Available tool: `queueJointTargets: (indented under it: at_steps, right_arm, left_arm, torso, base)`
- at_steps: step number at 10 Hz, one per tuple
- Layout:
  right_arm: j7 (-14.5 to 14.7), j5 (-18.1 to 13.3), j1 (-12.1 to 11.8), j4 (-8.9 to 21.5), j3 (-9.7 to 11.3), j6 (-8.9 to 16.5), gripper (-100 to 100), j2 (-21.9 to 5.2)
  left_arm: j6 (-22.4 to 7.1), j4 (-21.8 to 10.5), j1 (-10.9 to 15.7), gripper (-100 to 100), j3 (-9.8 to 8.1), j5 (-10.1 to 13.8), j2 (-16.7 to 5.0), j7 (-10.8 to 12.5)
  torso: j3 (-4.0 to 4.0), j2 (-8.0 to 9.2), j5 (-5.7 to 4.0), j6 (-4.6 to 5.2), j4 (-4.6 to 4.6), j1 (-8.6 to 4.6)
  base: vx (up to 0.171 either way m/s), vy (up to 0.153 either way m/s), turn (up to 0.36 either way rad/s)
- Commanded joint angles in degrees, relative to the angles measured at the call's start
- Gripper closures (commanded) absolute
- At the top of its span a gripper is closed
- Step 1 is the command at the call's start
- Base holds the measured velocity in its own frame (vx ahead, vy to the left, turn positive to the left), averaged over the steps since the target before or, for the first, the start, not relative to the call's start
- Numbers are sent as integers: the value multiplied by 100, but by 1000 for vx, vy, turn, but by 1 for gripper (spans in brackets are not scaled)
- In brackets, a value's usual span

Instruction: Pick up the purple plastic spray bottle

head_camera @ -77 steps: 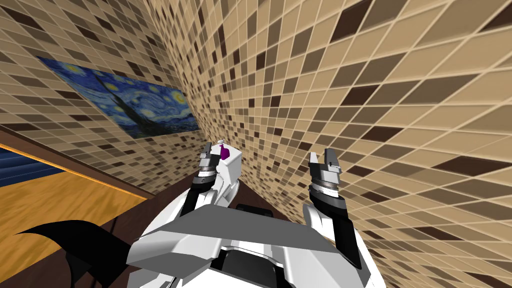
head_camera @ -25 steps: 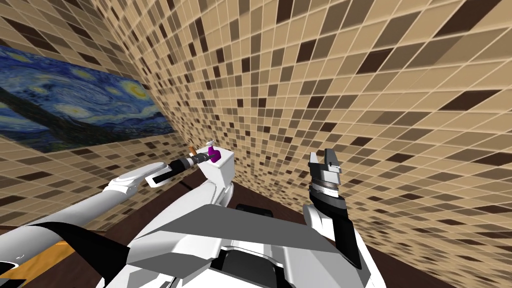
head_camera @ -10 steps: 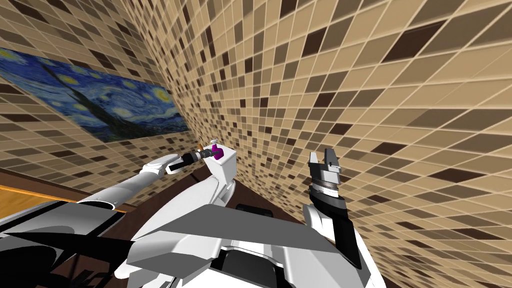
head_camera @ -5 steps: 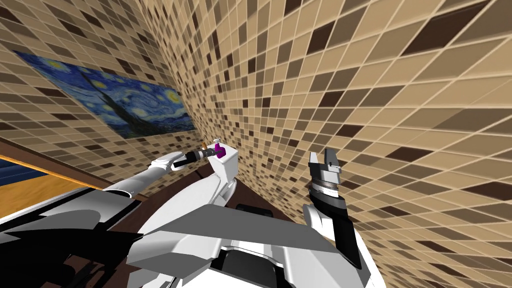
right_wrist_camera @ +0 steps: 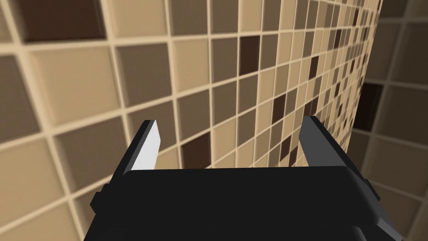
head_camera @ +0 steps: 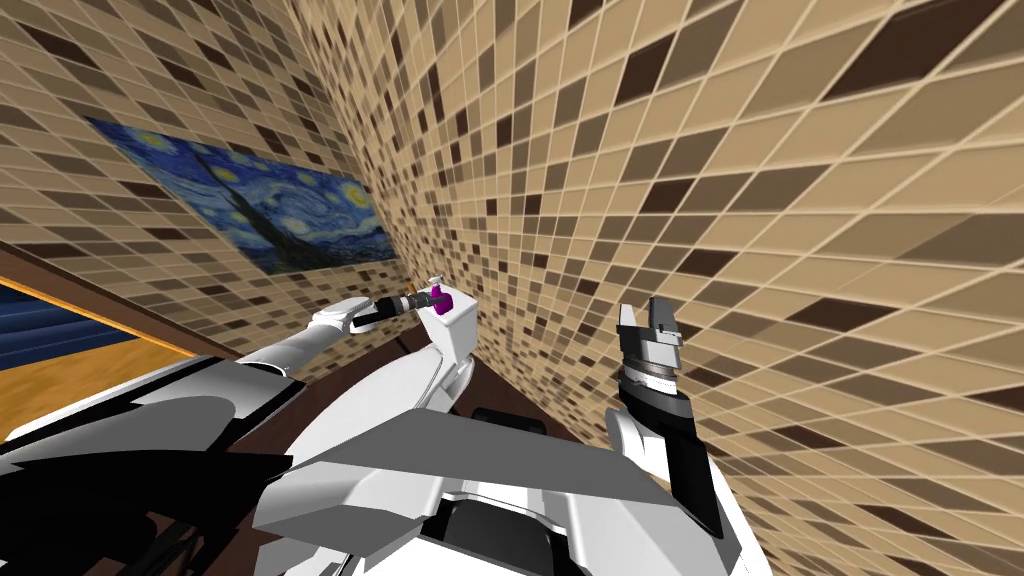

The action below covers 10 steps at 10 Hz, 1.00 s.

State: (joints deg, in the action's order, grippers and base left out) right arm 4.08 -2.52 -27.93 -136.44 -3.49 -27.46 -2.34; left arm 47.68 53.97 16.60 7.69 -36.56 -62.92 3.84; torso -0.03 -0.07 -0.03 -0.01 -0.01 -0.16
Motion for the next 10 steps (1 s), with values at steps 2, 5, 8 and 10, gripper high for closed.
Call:
queueJointTargets:
  at_steps: [2, 5, 8, 10]
  right_arm:
    - [0, 0, 0, 0, 0, 0, 0, 0]
    - [0, 0, 0, 0, 0, 0, 0, 0]
    - [0, 0, 0, 0, 0, 0, 0, 0]
    - [0, 0, 0, 0, -1, 0, 0, -1]
  left_arm:
    - [0, -4, 9, 100, 0, 0, 0, -1]
    - [-7, -5, 9, 100, -3, 0, -3, -3]
    - [-274, 281, -278, 100, -241, 68, 3, 1]
    - [-501, 547, -574, 100, -493, 147, -9, 20]
  torso:
    - [0, 1, 2, -2, 0, 7]
    - [0, 1, 6, 1, -2, 13]
    - [0, 2, 6, 2, -1, 14]
    - [0, 1, 9, 4, -1, 33]
  base:
    - [1, -4, -4]
    - [0, 0, 0]
    - [1, 14, -63]
    - [-12, 67, -160]
